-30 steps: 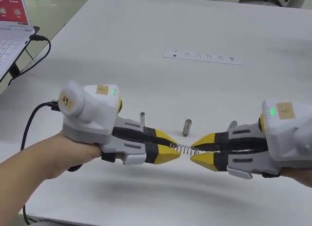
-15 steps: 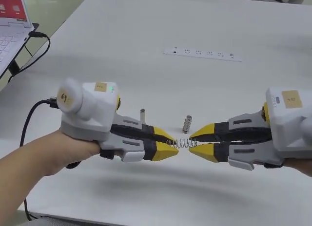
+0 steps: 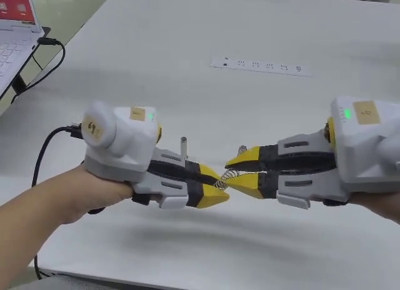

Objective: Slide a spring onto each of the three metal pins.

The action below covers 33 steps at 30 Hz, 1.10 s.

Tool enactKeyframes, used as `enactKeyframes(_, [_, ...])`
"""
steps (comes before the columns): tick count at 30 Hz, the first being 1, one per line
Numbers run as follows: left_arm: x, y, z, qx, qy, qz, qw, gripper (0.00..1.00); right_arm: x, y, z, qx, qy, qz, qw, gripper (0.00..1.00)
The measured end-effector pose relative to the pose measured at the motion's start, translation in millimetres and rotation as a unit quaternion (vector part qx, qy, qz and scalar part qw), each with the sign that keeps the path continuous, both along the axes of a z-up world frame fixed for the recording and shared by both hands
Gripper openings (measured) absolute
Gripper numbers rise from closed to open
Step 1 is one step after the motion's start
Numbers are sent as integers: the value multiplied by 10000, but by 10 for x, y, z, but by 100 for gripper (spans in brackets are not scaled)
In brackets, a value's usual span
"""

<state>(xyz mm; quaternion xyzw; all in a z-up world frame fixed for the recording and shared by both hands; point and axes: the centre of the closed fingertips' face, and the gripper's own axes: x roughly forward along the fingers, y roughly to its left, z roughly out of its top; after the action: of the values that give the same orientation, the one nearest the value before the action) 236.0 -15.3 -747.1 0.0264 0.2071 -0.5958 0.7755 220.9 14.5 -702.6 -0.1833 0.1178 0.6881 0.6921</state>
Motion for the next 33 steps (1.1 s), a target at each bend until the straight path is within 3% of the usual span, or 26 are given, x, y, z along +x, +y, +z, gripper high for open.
enactKeyframes(10, [-21, -29, -8, 82, -41, -127, 9999, 2, -28, 101, 12, 187, -50, 12, 9998, 8])
enactKeyframes(20, [-40, 5, -26, 103, 11, -108, 9999, 3, -29, 79, 1, 262, 62, -70, 9996, 8])
enactKeyframes(33, [-19, 7, 26, 46, 4, -42, 10000, 3, -1, 48, 54, 259, 34, -118, 9996, 7])
